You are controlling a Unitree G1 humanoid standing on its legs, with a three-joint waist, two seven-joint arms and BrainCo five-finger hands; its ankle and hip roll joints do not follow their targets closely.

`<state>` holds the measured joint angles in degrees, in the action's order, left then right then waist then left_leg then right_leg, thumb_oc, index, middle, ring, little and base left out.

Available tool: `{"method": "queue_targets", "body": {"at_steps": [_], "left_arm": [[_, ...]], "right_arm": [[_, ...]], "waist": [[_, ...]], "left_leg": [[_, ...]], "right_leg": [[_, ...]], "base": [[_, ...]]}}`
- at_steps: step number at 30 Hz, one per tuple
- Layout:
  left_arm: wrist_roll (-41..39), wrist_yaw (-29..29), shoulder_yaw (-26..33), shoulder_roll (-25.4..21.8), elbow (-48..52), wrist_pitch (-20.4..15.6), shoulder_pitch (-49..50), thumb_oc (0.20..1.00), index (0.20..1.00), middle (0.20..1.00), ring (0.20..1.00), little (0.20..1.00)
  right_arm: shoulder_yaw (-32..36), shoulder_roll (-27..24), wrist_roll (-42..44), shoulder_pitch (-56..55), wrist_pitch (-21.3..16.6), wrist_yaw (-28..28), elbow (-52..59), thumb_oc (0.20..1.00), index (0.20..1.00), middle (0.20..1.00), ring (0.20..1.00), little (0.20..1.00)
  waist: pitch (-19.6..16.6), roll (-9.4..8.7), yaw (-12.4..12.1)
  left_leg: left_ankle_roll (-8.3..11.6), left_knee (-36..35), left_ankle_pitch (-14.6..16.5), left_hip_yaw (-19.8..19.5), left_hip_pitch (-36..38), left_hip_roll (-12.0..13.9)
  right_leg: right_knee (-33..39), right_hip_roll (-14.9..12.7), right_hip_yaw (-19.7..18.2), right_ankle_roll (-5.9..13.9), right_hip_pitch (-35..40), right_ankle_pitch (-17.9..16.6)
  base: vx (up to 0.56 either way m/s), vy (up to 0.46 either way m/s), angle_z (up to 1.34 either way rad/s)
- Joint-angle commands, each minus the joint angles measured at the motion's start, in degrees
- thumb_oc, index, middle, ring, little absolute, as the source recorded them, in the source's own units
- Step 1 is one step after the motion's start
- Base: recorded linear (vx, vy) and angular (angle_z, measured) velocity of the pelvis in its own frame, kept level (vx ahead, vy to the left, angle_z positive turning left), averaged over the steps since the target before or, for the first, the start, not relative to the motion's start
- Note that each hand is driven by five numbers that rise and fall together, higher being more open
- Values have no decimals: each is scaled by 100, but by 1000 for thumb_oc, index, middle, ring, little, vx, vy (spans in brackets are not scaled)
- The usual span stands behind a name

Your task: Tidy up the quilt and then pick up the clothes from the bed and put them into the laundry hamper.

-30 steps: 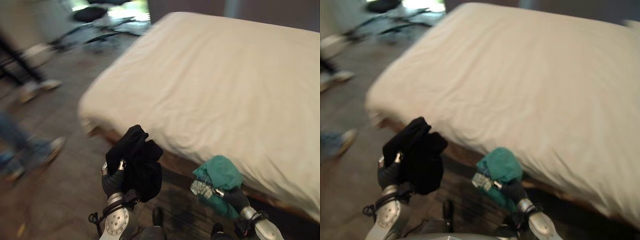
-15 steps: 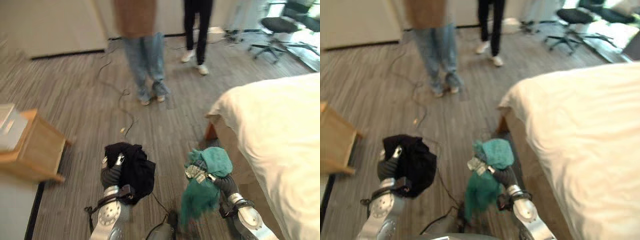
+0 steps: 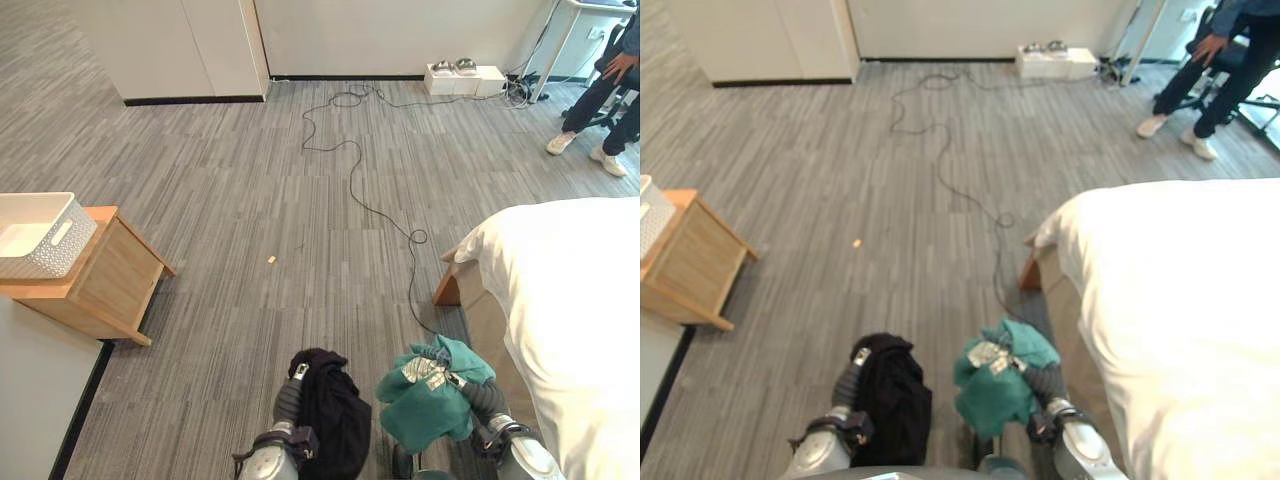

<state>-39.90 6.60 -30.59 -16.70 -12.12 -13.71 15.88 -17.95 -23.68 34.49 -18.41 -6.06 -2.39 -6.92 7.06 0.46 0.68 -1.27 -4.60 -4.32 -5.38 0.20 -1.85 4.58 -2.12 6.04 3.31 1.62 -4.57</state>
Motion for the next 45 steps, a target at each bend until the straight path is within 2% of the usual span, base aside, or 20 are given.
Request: {"method": "queue_targets", "body": {"at_steps": [1, 11, 13, 15, 16, 18, 21, 24, 26, 29, 30, 31, 33, 34, 35, 36, 37, 41, 43, 45], "left_arm": [[145, 35, 135, 79, 157, -357, -378, 200, 200, 200, 200, 200], [38, 131, 360, -45, 268, -409, -242, 200, 200, 200, 200, 200], [21, 100, 406, -213, 507, -152, -188, 200, 200, 200, 200, 200], [-37, 25, 338, -263, 519, -31, -173, 200, 200, 200, 200, 200], [-46, 12, 321, -264, 491, -45, -170, 200, 200, 200, 200, 200], [-74, -47, 314, -297, 444, -160, -141, 200, 200, 200, 200, 200], [-105, -61, 323, -402, 375, -282, -181, 200, 200, 200, 200, 200], [104, -196, 240, -339, 161, -434, -150, 200, 200, 200, 200, 200], [391, -252, 269, -217, 25, -452, -5, 200, 200, 200, 200, 200], [437, -508, 396, -252, 134, -414, 103, 200, 200, 200, 200, 200], [368, -522, 543, -261, 370, -259, 202, 200, 200, 200, 200, 200], [376, -560, 567, -259, 448, -174, 231, 200, 200, 200, 200, 200], [543, -565, 524, -208, 517, -144, 231, 200, 200, 200, 200, 200], [567, -562, 475, -185, 579, -167, 255, 200, 200, 200, 200, 200], [570, -522, 461, -208, 631, -175, 275, 200, 200, 200, 200, 200], [505, -393, 403, -276, 738, -228, 333, 200, 200, 200, 200, 200], [473, -362, 390, -294, 763, -255, 348, 200, 200, 200, 200, 200], [342, -210, 59, -507, 866, -309, 220, 200, 200, 200, 200, 200], [303, -243, -39, -506, 885, -369, 188, 200, 200, 200, 200, 200], [297, -248, -29, -460, 806, -424, 194, 200, 200, 200, 200, 200]], "right_arm": [[130, -230, 292, 119, -227, 74, 415, 200, 200, 200, 200, 200], [29, -93, 190, 265, -274, -45, 200, 200, 200, 200, 200, 200], [37, -57, 184, 230, -156, -299, 364, 200, 200, 200, 200, 200], [21, -41, 184, 128, -217, -369, 378, 200, 200, 200, 200, 200], [22, -34, 176, 112, -238, -351, 360, 200, 200, 200, 200, 200], [26, -58, 149, 35, -400, -173, 276, 200, 200, 200, 200, 200], [98, -229, 306, -15, -517, 134, 223, 200, 200, 200, 200, 200], [202, -140, 332, -166, -560, 236, 170, 200, 200, 200, 200, 200], [281, -23, 404, -292, -628, 163, 46, 200, 200, 200, 200, 200], [440, -37, 416, -353, -729, 286, 64, 200, 200, 200, 200, 200], [635, -219, 441, -353, -477, 523, 150, 200, 200, 200, 200, 200], [671, -312, 496, -336, -390, 581, 147, 200, 200, 200, 200, 200], [717, -457, 632, -250, -304, 719, 5, 200, 200, 200, 200, 200], [733, -523, 656, -171, -265, 925, -84, 200, 200, 200, 200, 200], [724, -538, 641, -177, -243, 939, -48, 200, 200, 200, 200, 200], [608, -594, 556, -236, -102, 877, 223, 200, 200, 200, 200, 200], [569, -612, 526, -271, -63, 859, 298, 200, 200, 200, 200, 200], [414, -628, 492, -660, -343, 632, 364, 200, 200, 200, 200, 200], [346, -578, 361, -623, -489, 511, 317, 200, 200, 200, 200, 200], [301, -551, 306, -551, -444, 450, 310, 200, 200, 200, 200, 200]], "waist": [[-85, -102, -29], [15, -111, -154], [107, -86, -153], [272, 76, -51], [315, 97, -32], [469, 60, 41], [658, -153, 463], [730, -161, 628], [549, -166, 688], [421, -71, 707], [324, -45, 664], [330, -92, 608], [462, -160, 404], [564, -182, 236], [596, -165, 186], [642, -97, 37], [643, -89, 6], [570, 38, -49], [478, -8, -63], [395, -59, -80]], "left_leg": [[198, 64, -19, 50, -273, 119], [-25, 801, 382, 326, -439, 118], [-322, 1139, 591, 558, -586, -4], [-485, 1171, 680, 541, -473, -49], [-497, 1168, 696, 547, -438, -64], [-491, 1239, 867, 627, -322, -133], [-409, 1363, 1417, 479, 96, -280], [-451, 1604, 1740, 218, 270, -266], [-264, 1874, 1959, 105, 568, -68], [45, 2332, 1365, 288, 778, 390], [249, 3253, 427, 439, 561, 580], [316, 3773, 61, 524, 238, 675], [332, 4792, -167, 584, -894, 635], [322, 4762, -157, 716, -1531, 452], [317, 4538, -135, 780, -1611, 369], [275, 3242, -208, 918, -1790, 146], [262, 2909, -254, 932, -1797, 107], [325, 463, -616, 1513, -1797, 210], [371, 312, -453, 1997, -1725, 320], [299, 270, -348, 2153, -1587, 309]], "right_leg": [[16, -175, 252, 373, 261, 143], [-1030, -738, 366, 556, 126, 455], [-2312, -1143, 333, 631, -179, 39], [-3886, -1226, 160, 610, -930, -300], [-4053, -1244, 144, 596, -1109, -341], [-3771, -1231, 273, 590, -1567, -452], [-674, -826, 168, 666, -1857, -741], [-475, -712, -285, 723, -1897, -814], [-749, -665, -448, 710, -1687, -657], [-1139, -583, -260, 570, -1530, -429], [-1090, -485, -15, 408, -1264, -284], [-1030, -458, 60, 285, -1056, -205], [-950, -473, 272, 81, -589, -33], [-881, -524, 459, 50, -287, 76], [-862, -513, 506, 74, -180, 125], [-814, -395, 479, 178, 57, 240], [-804, -363, 445, 204, 102, 269], [-835, -239, 399, 301, 749, 688], [-926, -453, 727, 471, 1192, 1077], [-1103, -579, 822, 610, 1313, 1123]], "base": [[111, 40, 5], [139, 96, -1], [235, 227, 15], [231, 260, 24], [218, 123, 18], [398, -90, -2], [738, -326, -14], [696, -265, 63], [870, -380, 91], [685, -329, 88], [644, -347, 75], [657, -384, 66], [385, -189, 23], [431, -80, -15], [694, 30, -31], [567, 91, -29], [585, 104, -32], [660, 137, -48], [676, 177, -15], [438, 118, -19]]}}
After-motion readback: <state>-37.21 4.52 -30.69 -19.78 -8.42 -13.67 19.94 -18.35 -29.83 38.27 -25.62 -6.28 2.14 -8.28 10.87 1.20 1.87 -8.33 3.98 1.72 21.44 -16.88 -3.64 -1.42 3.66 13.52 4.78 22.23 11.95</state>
